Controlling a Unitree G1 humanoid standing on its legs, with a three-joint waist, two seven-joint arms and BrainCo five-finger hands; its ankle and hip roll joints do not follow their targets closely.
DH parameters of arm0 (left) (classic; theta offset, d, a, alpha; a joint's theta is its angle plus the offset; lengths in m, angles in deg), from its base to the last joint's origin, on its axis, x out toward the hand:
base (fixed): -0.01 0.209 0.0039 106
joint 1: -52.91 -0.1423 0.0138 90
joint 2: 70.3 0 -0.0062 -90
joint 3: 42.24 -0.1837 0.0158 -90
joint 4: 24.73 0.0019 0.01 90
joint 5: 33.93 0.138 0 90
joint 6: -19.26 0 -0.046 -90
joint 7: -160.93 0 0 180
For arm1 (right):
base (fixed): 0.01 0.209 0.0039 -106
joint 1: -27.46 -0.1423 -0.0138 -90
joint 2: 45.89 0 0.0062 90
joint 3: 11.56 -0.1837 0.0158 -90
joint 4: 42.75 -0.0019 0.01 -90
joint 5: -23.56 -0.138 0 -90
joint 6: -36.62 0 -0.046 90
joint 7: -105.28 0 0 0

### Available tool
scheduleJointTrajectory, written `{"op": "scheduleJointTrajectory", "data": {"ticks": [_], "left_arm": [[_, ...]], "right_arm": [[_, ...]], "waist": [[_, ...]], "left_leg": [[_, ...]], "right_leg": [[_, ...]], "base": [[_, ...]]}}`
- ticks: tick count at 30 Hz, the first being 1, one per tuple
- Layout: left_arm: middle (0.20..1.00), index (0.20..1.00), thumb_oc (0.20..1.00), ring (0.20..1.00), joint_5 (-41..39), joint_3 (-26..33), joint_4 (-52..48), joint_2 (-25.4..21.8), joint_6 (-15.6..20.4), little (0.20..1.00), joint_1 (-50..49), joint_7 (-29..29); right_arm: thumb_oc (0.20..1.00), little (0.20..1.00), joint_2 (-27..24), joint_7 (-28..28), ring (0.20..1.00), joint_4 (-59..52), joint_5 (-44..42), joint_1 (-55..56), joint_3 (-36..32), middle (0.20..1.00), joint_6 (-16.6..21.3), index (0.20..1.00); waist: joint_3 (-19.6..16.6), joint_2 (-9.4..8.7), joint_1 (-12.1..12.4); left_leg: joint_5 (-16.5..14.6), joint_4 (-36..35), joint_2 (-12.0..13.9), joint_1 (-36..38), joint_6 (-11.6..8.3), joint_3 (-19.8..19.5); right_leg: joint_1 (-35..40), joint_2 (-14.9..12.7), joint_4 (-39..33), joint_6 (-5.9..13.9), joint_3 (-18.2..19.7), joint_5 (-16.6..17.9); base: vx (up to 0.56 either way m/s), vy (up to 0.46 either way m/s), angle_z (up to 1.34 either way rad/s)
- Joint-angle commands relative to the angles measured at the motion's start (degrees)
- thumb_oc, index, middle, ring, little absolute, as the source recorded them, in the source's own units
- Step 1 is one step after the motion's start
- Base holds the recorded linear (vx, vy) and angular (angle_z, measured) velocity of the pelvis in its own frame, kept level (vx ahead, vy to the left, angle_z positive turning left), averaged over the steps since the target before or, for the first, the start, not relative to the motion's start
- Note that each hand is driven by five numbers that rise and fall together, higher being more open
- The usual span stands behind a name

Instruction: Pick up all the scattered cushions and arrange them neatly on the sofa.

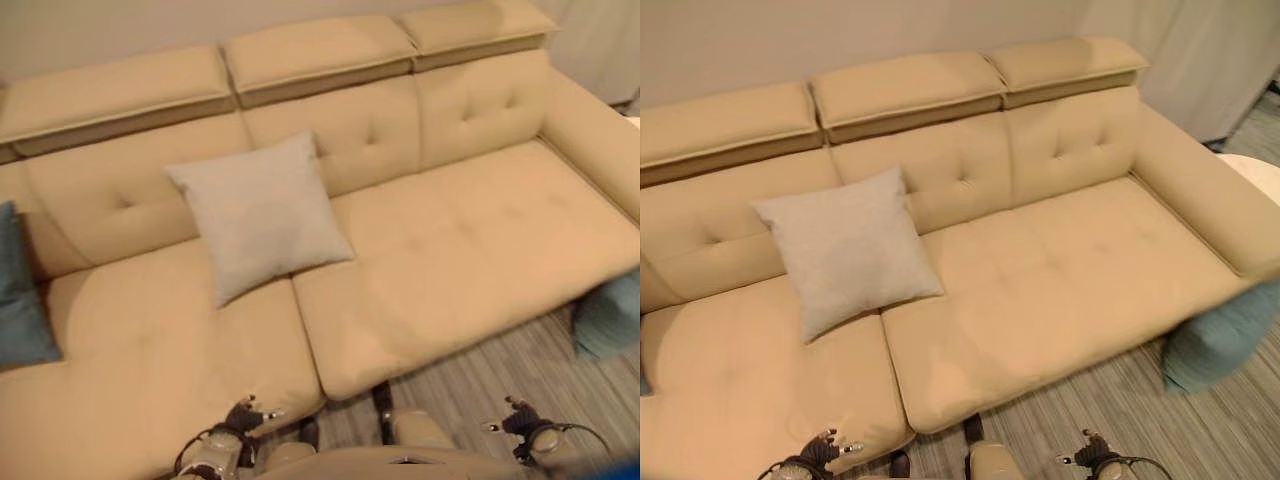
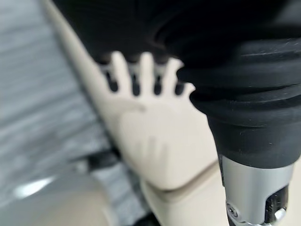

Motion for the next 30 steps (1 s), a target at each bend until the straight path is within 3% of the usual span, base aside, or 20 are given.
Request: {"op": "scheduleJointTrajectory", "data": {"ticks": [1, 4, 8, 11, 13, 17, 19, 22, 25, 27, 30], "left_arm": [[1.000, 1.000, 1.000, 1.000, 1.4, 1.9, 0.0, -3.6, 0.7, 1.000, -0.2, -1.4], [1.000, 1.000, 1.000, 1.000, 2.2, 2.2, 0.7, -3.8, 0.5, 1.000, -0.9, -1.3], [1.000, 1.000, 1.000, 1.000, 1.9, 2.5, 0.7, -3.4, 0.4, 1.000, -1.3, -1.2], [1.000, 1.000, 1.000, 1.000, 1.4, 2.3, 0.4, -2.7, 0.5, 1.000, -1.3, -1.2], [1.000, 1.000, 1.000, 1.000, 1.7, 1.4, 0.5, -1.9, 0.4, 1.000, -0.9, -1.0], [1.000, 1.000, 1.000, 1.000, 2.5, 0.3, 0.2, -1.1, 0.2, 1.000, -0.4, -0.8], [1.000, 1.000, 1.000, 1.000, 2.1, -0.5, -0.5, -0.6, 0.3, 1.000, -0.4, -0.6], [1.000, 1.000, 1.000, 1.000, 1.3, -1.8, -0.8, 0.2, 0.7, 1.000, 0.0, -0.3], [1.000, 1.000, 1.000, 1.000, 0.5, -1.8, -0.3, 0.5, 0.8, 1.000, 0.7, -0.5], [1.000, 1.000, 1.000, 1.000, 0.0, -1.4, 0.3, 0.4, 0.8, 1.000, 1.3, -0.6], [1.000, 1.000, 1.000, 1.000, -1.4, 0.2, -0.1, -0.8, 1.0, 1.000, 1.7, -1.5]], "right_arm": [[1.000, 1.000, -0.3, -1.3, 1.000, 0.7, 0.2, -1.7, 2.6, 1.000, -0.6, 1.000], [1.000, 1.000, 0.0, -1.5, 1.000, 1.5, 0.1, -1.3, 2.6, 1.000, -0.2, 1.000], [1.000, 1.000, 0.5, -1.8, 1.000, 1.7, -0.6, -0.6, 1.8, 1.000, 0.1, 1.000], [1.000, 1.000, 1.1, -2.0, 1.000, 1.8, -0.5, -0.3, 1.7, 1.000, -0.4, 1.000], [1.000, 1.000, 1.5, -2.1, 1.000, 2.2, -0.6, 0.2, 2.0, 1.000, -0.4, 1.000], [1.000, 1.000, 1.5, -2.2, 1.000, 3.0, -1.5, 1.2, 1.7, 1.000, -0.4, 1.000], [1.000, 1.000, 1.2, -2.5, 1.000, 3.9, -1.7, 1.5, 1.8, 1.000, -0.6, 1.000], [1.000, 1.000, 0.7, -2.7, 1.000, 4.5, -1.6, 1.5, 1.9, 1.000, -0.5, 1.000], [1.000, 1.000, 0.2, -2.8, 1.000, 5.0, -1.8, 0.8, 1.7, 1.000, -0.6, 1.000], [1.000, 1.000, -0.1, -3.0, 1.000, 4.9, -1.8, -0.1, 1.4, 1.000, -0.6, 1.000], [1.000, 1.000, 0.2, -3.2, 1.000, 3.3, -3.2, -1.3, 1.1, 1.000, -1.0, 1.000]], "waist": [[1.3, -0.78, 0.8], [0.5, 0.23, 1.8], [-0.8, 0.53, 3.1], [-1.8, -0.26, 4.2], [-2.1, -0.61, 3.3], [-1.5, -0.73, 2.3], [-0.4, -0.72, 2.5], [0.3, -0.85, 2.9], [0.2, -0.82, 2.9], [0.4, -0.22, 2.5], [1.5, -0.77, 1.8]], "left_leg": [[-4.3, 6.3, 0.2, -3.4, -0.89, -0.1], [-2.2, 4.2, 1.2, -3.0, 0.17, 3.5], [-1.9, 4.4, 1.9, -3.2, 0.42, 6.2], [-1.5, 4.7, 2.2, -4.0, -0.05, 8.6], [-1.6, 6.4, 3.8, -4.1, -1.31, 9.9], [-2.2, 9.1, 5.3, -3.9, -1.96, 10.2], [-2.5, 11.9, 5.4, -4.8, -2.25, 7.4], [-3.0, 12.1, 3.1, -6.2, -3.07, -0.6], [-3.7, 12.4, 1.5, -6.4, -3.37, -5.8], [-3.9, 9.9, 1.6, -5.2, -2.98, -6.0], [-4.2, 9.4, 1.0, -5.7, -2.25, -3.7]], "right_leg": [[1.0, -3.2, -0.1, 6.40, -8.2, 1.8], [4.8, -3.5, 5.8, 3.95, -13.2, -3.1], [10.0, -4.3, 7.3, 3.42, -15.7, -6.4], [13.2, -4.5, 2.6, 4.12, -15.5, -6.2], [13.8, -2.8, -0.7, 3.94, -13.5, -6.0], [15.1, -1.8, -2.3, 3.29, -13.0, -5.9], [15.1, -1.4, -2.2, 2.77, -11.7, -5.8], [14.3, -1.1, -1.8, 2.67, -9.4, -5.1], [12.8, -1.1, -1.5, 3.00, -6.4, -4.4], [10.7, -0.9, -0.8, 3.52, -4.5, -3.6], [6.1, -1.6, -0.6, 5.30, -1.3, -0.4]], "base": [[-0.38, 0.153, -1.67], [-0.16, 0.064, -1.46], [-0.11, -0.037, -0.79], [-0.10, -0.122, -0.66], [-0.05, -0.207, -0.79], [-0.02, -0.096, -0.23], [-0.07, -0.015, -0.13], [-0.06, 0.033, -0.58], [0.00, 0.094, -0.78], [-0.10, 0.191, -1.10], [-0.16, 0.178, -0.82]]}}
